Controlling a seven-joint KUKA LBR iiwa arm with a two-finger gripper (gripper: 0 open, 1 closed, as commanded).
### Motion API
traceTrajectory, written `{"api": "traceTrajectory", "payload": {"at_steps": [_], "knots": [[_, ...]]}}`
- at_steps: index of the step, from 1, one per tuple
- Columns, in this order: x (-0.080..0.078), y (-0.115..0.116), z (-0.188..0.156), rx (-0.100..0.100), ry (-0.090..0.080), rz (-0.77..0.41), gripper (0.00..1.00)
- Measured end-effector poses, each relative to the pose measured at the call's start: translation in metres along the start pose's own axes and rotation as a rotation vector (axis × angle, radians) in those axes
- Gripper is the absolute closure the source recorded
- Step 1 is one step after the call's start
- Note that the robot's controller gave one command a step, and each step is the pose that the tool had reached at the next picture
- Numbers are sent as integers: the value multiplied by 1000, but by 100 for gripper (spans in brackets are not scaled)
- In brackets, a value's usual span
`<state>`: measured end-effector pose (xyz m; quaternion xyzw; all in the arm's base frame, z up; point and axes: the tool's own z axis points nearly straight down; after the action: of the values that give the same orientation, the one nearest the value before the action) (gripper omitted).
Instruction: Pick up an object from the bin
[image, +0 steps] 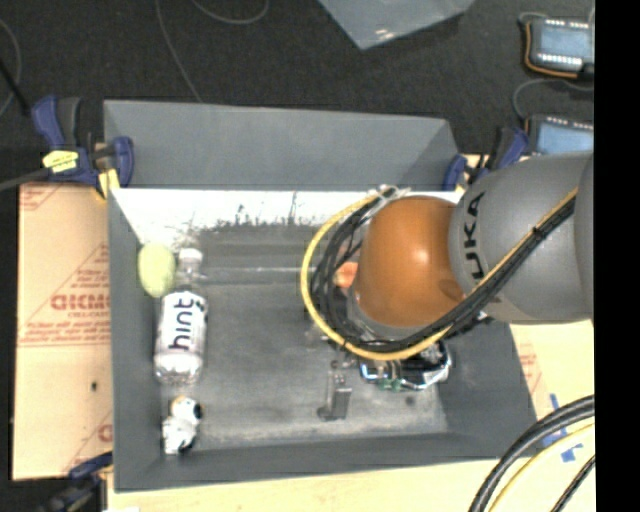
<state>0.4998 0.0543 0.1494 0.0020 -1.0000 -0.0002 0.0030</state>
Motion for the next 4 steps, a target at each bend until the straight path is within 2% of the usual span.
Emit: {"api": "traceTrajectory", "payload": {"at_steps": [1,2,3,4], "knots": [[-2,0,-4,-1,-8,2,0],[-7,-10,-34,0,0,76,0],[-4,-20,-80,0,-5,97,0],[10,-3,-114,0,-5,-156,0]]}}
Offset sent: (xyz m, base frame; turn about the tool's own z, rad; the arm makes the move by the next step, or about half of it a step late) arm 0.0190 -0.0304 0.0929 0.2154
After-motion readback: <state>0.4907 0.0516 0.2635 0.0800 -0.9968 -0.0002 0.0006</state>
